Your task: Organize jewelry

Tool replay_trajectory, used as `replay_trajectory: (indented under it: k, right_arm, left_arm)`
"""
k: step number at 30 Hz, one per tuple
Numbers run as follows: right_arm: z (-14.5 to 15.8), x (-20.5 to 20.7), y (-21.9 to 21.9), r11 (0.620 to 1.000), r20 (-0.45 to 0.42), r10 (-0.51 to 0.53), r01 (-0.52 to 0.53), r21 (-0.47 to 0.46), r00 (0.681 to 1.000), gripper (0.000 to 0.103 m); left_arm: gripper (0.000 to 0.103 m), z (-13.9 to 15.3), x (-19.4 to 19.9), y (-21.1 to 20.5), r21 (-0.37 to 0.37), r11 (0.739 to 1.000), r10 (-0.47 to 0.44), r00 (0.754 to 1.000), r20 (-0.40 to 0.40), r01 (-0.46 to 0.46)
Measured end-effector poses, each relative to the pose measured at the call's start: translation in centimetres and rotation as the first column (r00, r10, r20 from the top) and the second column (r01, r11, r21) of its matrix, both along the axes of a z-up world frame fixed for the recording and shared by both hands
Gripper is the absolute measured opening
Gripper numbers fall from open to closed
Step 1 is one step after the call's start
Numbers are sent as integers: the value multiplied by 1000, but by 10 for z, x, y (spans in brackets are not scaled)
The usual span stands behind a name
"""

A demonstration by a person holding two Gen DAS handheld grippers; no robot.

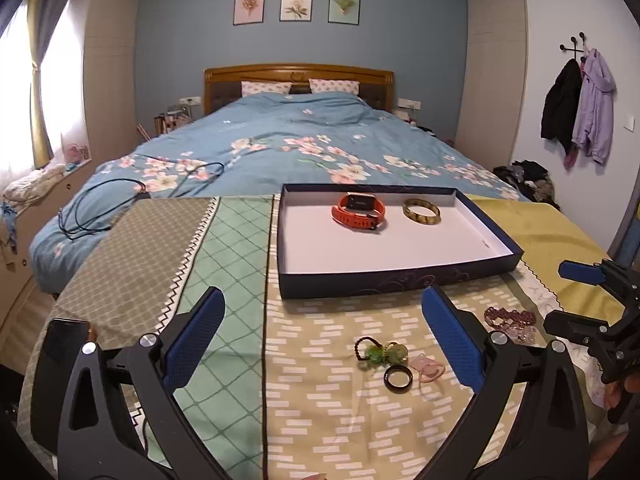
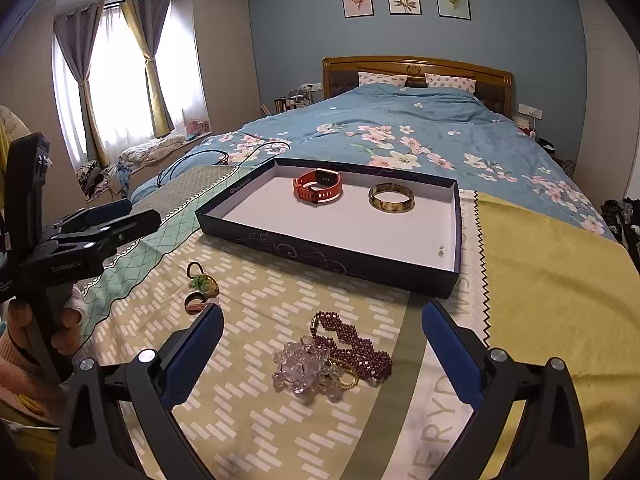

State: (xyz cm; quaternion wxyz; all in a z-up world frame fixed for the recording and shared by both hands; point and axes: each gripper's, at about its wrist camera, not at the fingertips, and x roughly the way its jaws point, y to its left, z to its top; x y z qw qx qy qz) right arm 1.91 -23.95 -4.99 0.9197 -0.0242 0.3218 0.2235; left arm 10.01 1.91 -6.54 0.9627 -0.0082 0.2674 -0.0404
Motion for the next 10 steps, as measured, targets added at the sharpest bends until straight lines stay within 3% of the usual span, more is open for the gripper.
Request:
replay_trajectory:
  k: [10]
  right_arm:
    - [0, -1, -9, 999, 2, -45, 45, 26, 999, 96]
  left_arm:
    - [97, 1, -8, 2, -10, 1000, 7, 1000, -5, -7]
